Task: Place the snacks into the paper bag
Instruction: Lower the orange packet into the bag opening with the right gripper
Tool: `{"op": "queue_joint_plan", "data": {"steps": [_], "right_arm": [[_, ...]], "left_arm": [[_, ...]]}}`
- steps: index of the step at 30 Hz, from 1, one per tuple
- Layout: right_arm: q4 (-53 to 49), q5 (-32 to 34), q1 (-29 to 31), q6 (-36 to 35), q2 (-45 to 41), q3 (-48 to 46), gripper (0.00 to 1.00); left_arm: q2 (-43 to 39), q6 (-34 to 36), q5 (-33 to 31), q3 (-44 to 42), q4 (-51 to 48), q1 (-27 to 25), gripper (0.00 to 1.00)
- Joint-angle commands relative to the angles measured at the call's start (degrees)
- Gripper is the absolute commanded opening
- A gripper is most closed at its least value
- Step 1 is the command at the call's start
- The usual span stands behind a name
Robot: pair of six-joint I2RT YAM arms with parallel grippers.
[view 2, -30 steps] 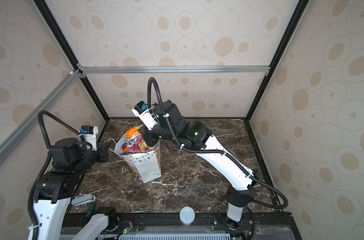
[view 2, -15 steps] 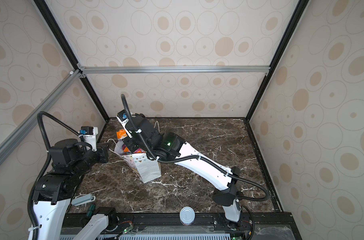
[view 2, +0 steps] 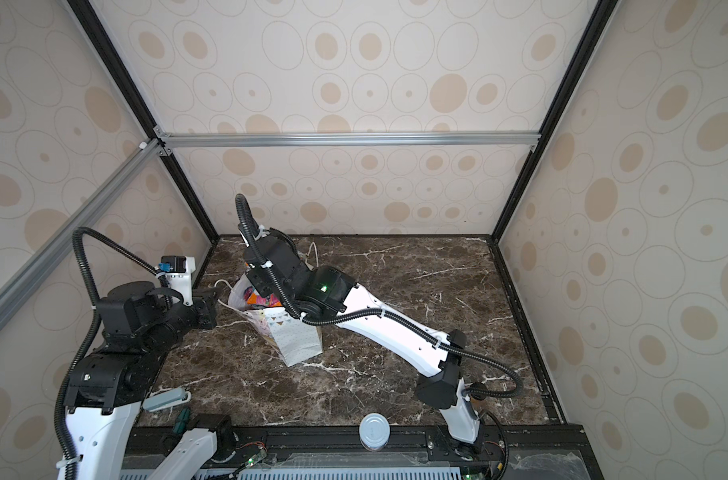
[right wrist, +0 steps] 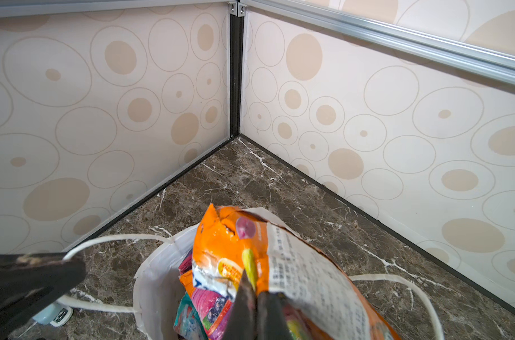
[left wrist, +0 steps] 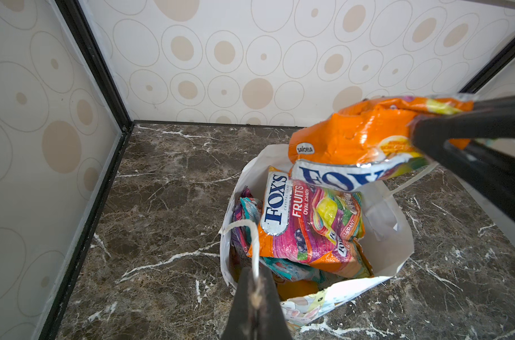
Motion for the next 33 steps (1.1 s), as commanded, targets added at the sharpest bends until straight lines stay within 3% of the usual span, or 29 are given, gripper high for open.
{"op": "queue_joint_plan", "data": {"steps": [1, 18, 26, 33], "right_arm": [[2.24, 0.80, -0.95, 1.19, 1.36, 1.53, 0.00], [-0.39, -2.24, -3.02, 3.93, 4.51, 0.14, 0.00], [-6.43, -7.18, -3.04, 5.43, 1.47, -2.16, 0.40], [-8.23, -18.58, -3.18, 4.61, -2.06, -1.05, 0.54]], "left_arm": [[-1.09, 1.74, 0.21, 0.70, 3.26, 0.08, 0.00], [-1.08, 2.26, 0.01, -0.46, 3.66, 0.04, 0.00], [-1.10, 2.27, 0.26, -1.41, 4.22, 0.04, 0.00], [-1.32, 2.53, -0.15, -1.60, 4.23, 0.04, 0.00]]}}
